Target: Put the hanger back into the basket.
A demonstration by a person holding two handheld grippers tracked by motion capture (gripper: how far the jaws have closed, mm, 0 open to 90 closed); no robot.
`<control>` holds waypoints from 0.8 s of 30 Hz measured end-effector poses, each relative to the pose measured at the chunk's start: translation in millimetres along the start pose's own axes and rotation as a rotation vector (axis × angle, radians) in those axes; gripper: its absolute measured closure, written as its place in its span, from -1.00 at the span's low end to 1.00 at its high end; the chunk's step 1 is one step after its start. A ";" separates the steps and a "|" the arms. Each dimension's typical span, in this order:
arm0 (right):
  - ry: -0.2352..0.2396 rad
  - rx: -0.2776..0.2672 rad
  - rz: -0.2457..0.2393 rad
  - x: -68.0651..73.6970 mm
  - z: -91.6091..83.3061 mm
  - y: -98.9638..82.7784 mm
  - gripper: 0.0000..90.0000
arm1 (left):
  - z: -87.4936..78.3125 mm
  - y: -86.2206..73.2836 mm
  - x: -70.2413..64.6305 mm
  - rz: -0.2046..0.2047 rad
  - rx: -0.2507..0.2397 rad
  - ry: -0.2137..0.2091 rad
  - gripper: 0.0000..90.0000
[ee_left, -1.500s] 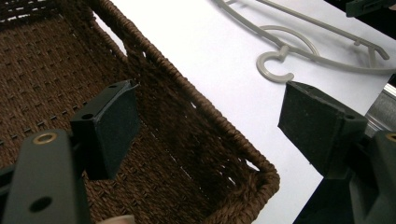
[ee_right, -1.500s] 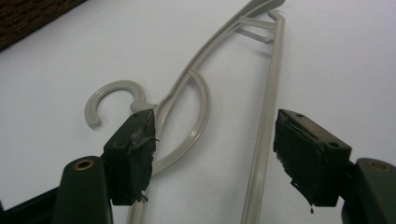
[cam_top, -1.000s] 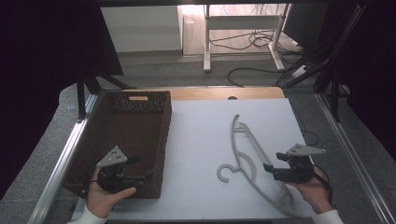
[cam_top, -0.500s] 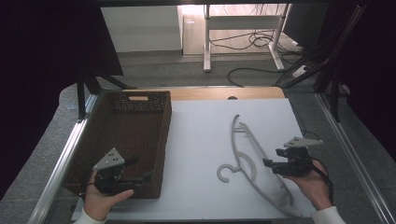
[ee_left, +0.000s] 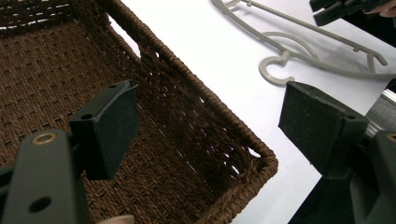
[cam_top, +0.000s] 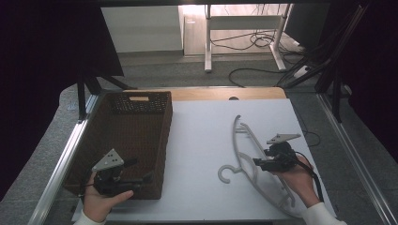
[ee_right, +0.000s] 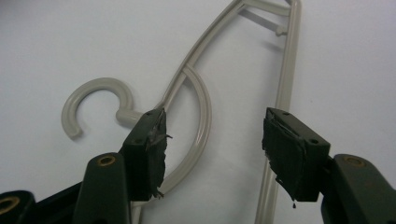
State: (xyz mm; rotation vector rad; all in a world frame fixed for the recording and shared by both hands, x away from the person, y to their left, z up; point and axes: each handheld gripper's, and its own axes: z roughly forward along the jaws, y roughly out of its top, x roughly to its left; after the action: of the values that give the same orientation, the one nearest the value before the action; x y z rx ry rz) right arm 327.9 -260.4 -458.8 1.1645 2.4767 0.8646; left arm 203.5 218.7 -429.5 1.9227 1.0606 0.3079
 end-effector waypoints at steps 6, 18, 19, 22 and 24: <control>0.024 0.077 0.012 0.1 17.5 10.4 0.04 | -2.7 1.4 -0.3 0.002 -0.007 0.002 -0.57; 0.008 0.206 0.027 -0.1 44.9 13.0 0.27 | -1.5 0.2 0.3 0.002 -0.001 0.003 -0.57; 0.006 0.213 0.027 0.2 45.9 12.7 0.29 | -1.4 0.2 0.3 0.002 -0.001 0.003 -0.57; -0.003 0.232 0.023 1.8 49.0 11.5 0.36 | -1.0 0.1 0.3 0.002 0.000 0.003 -0.57; -0.007 0.246 0.022 2.9 51.5 10.9 0.40 | -0.9 -0.1 0.3 0.001 0.000 0.002 -0.57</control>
State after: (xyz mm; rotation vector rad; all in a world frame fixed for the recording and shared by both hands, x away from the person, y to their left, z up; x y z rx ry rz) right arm 356.9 -232.1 -492.4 1.2711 2.6257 0.5708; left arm 203.1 219.5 -429.1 1.9236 1.0611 0.3104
